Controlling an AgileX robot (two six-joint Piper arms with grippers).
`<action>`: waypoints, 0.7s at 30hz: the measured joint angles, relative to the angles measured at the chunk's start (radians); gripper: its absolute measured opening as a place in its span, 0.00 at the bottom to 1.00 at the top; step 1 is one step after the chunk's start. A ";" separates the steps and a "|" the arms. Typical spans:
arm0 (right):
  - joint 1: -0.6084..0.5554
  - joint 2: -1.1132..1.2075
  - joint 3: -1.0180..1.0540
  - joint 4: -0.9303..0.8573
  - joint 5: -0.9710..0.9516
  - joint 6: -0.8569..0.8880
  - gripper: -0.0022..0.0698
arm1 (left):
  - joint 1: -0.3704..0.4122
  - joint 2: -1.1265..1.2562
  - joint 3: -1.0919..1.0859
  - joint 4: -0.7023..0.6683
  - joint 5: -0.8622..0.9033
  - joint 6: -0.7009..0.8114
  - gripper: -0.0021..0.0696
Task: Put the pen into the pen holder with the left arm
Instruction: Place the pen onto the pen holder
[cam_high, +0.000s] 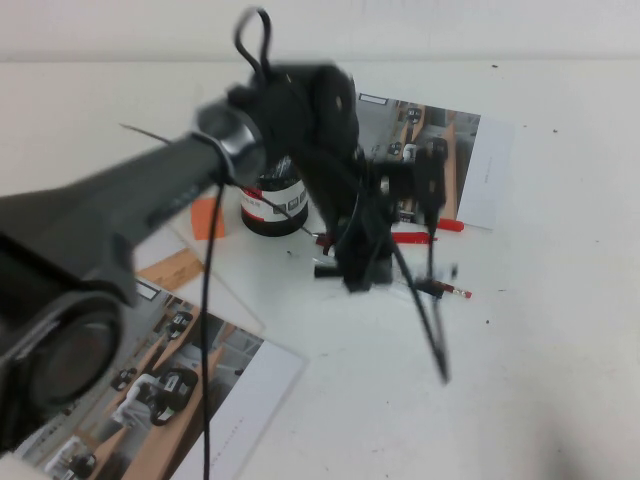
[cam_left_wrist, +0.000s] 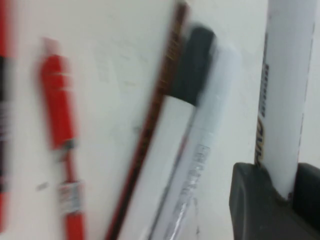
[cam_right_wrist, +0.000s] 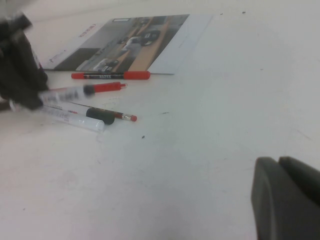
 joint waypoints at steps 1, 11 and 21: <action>0.000 0.000 0.000 0.000 0.000 0.000 0.00 | 0.000 -0.033 0.000 -0.006 -0.019 -0.050 0.18; 0.000 0.000 0.000 0.000 0.000 0.000 0.00 | -0.041 -0.257 0.002 0.017 -0.096 -0.296 0.18; 0.000 0.000 0.000 0.000 0.000 0.000 0.00 | -0.043 -0.606 0.373 0.088 -0.404 -0.397 0.18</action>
